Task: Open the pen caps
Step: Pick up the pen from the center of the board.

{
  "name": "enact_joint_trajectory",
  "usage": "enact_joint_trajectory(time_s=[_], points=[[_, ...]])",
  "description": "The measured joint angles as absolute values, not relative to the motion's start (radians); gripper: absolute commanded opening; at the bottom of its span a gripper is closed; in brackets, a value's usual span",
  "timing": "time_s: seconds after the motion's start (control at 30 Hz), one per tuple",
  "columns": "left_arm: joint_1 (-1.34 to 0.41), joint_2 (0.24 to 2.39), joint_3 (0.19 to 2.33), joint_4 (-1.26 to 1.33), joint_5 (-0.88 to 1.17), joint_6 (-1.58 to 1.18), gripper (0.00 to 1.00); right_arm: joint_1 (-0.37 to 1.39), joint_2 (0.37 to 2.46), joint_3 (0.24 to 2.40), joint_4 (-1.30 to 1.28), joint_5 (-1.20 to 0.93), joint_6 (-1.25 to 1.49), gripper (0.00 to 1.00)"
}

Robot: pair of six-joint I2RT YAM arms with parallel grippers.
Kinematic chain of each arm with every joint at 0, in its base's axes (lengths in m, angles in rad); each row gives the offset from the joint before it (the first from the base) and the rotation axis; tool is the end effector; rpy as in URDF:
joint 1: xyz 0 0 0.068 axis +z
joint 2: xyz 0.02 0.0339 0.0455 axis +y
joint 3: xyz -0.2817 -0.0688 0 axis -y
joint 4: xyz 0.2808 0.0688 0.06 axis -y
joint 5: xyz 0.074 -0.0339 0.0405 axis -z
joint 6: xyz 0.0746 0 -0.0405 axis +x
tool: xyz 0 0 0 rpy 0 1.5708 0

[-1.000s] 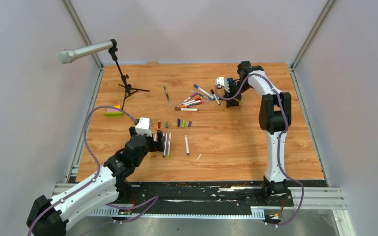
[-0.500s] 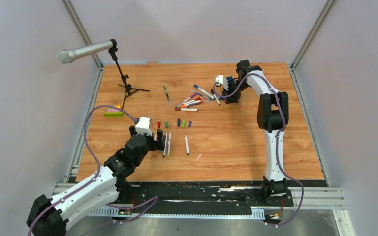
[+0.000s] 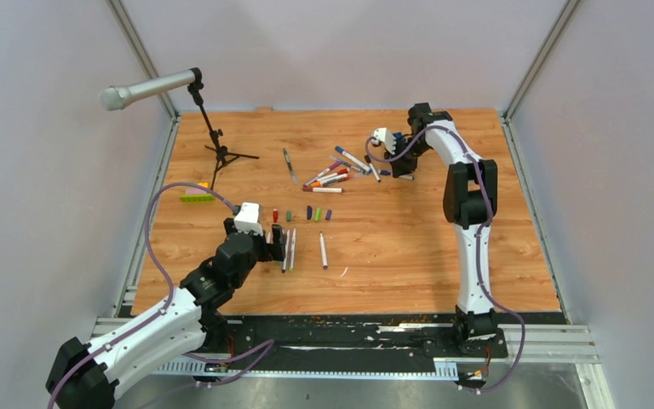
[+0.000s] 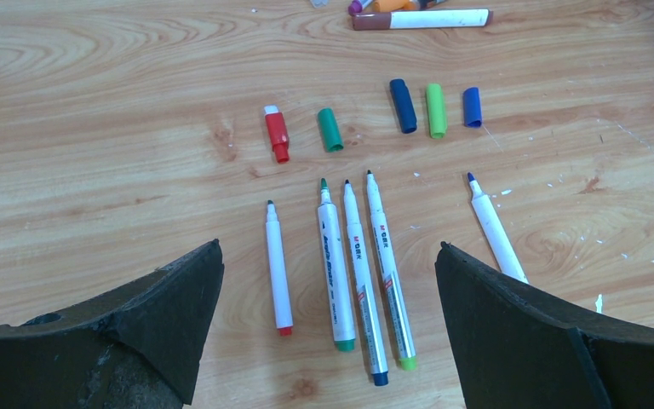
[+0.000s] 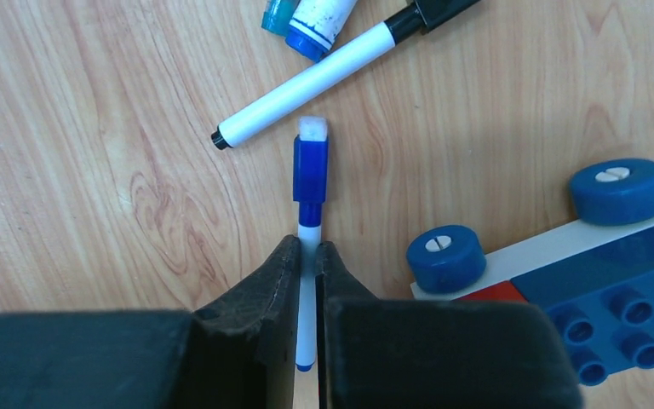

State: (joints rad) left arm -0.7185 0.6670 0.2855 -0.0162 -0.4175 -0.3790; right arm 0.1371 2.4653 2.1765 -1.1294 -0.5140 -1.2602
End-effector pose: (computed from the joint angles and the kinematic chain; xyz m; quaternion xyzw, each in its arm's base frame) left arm 0.1800 -0.1173 0.1838 0.0246 0.8224 -0.1352 0.5520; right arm 0.5369 0.1111 0.1300 -0.6351 0.7259 0.1753 0.1974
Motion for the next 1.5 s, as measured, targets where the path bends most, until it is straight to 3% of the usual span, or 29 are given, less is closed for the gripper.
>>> enact_joint_trajectory(time_s=[0.1, 0.5, 0.7, 0.9, 1.3, 1.5], points=[[-0.719, 0.667, 0.286, -0.016, -0.416, -0.378, 1.0, 0.139, 2.424, 2.101, -1.083, -0.506, -1.203, 0.0], [-0.719, 0.594, 0.302, 0.005, -0.344, -0.416, 1.0, 0.155, 2.003, 1.45, -0.782, -0.472, -0.81, 0.0], [-0.719, 0.615, 0.294, 0.187, -0.263, -0.616, 1.0, 0.156, 1.81, 1.326, -0.752, -0.661, -0.667, 0.0], [-0.719, 0.794, 0.289, 0.403, -0.218, -0.842, 1.0, 0.158, 1.663, 1.141, -0.671, -0.934, -0.528, 0.0], [-0.723, 1.203, 0.4, 0.699, -0.168, -1.107, 0.98, 0.252, 1.656, 1.109, -0.581, -1.14, -0.393, 0.0], [-0.759, 1.334, 0.474, 0.762, -0.167, -1.151, 0.86, 0.318, 1.656, 1.109, -0.583, -1.154, -0.393, 0.0]])
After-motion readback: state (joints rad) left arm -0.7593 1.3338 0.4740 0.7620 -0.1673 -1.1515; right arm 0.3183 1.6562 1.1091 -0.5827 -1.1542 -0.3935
